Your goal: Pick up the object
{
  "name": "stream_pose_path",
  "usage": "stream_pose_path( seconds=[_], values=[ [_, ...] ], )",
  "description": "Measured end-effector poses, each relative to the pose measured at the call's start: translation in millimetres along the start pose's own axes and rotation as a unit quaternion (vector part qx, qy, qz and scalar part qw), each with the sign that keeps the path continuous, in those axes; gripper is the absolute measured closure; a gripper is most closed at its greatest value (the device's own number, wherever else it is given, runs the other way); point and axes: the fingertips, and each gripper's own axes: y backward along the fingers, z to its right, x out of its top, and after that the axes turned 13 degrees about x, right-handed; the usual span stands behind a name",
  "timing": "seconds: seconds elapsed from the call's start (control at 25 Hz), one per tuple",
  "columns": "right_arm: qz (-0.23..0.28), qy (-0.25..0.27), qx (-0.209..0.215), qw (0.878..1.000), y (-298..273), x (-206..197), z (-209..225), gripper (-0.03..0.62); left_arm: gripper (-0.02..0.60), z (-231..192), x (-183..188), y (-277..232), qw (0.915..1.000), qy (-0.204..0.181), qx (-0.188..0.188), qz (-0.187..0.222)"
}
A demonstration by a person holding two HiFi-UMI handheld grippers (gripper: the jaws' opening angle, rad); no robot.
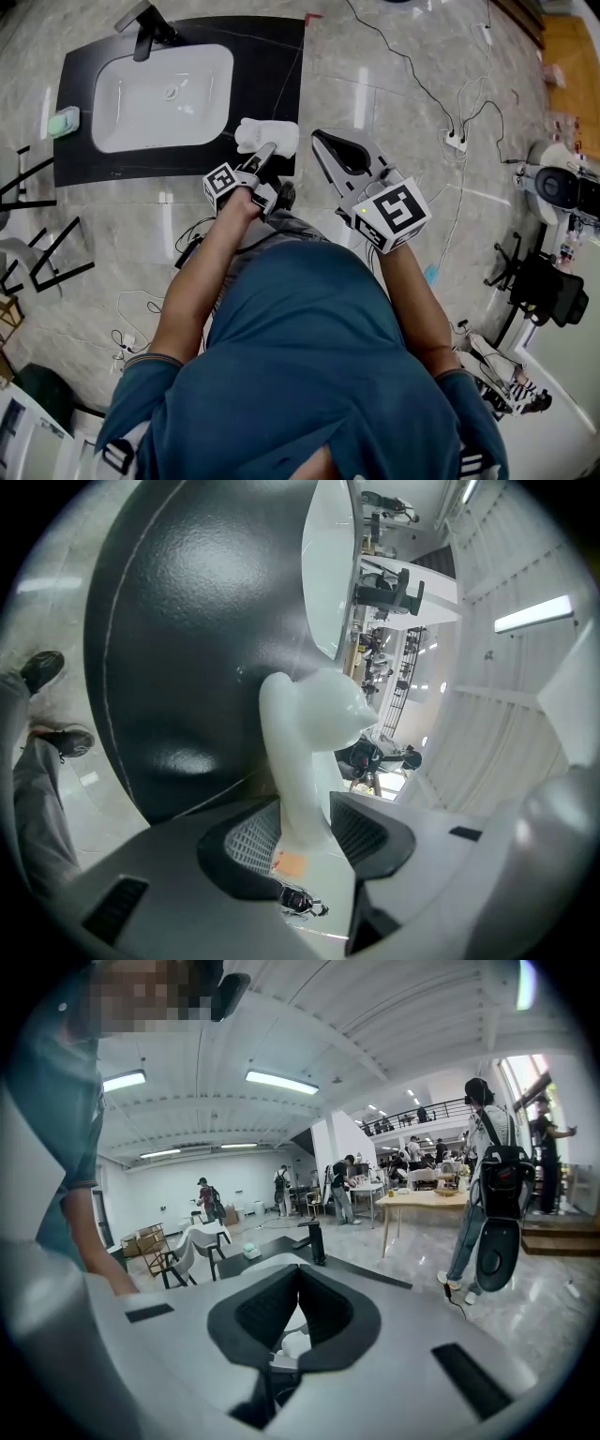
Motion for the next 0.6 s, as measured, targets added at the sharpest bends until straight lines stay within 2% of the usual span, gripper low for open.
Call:
stream_pose_path(
  seconds=[0.12,0.4,0.6],
  values=[
    [-0.007,-0.009,0.002,1.000,-3,-6,0,0.580,0.420,6,-1,-2,0.9997,0.021,-0.012,-0.001],
    [-0.009,-0.017,0.006,1.000,-12,-9,0,0.580,0.431,0,4,-3,1.0000,0.006,-0.001,-0.001],
    [-0.014,-0.023,0.004,1.000,-12,-14,-1,0.580,0.440,-3,3,-1,0.9999,0.014,-0.003,-0.007]
  ],
)
